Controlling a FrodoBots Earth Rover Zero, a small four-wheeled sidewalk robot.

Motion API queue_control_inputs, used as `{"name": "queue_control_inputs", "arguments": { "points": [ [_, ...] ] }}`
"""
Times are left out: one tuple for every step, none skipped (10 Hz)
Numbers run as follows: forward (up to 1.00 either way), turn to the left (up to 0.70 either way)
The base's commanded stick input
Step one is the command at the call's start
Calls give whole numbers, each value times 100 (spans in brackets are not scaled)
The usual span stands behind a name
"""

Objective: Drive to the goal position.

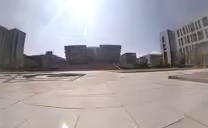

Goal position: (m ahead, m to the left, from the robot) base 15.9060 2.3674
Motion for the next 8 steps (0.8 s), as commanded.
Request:
{"name": "queue_control_inputs", "arguments": {
  "points": [
    [70,2],
    [70,2],
    [70,2],
    [70,2],
    [70,2],
    [70,2],
    [70,2],
    [70,2]
  ]
}}
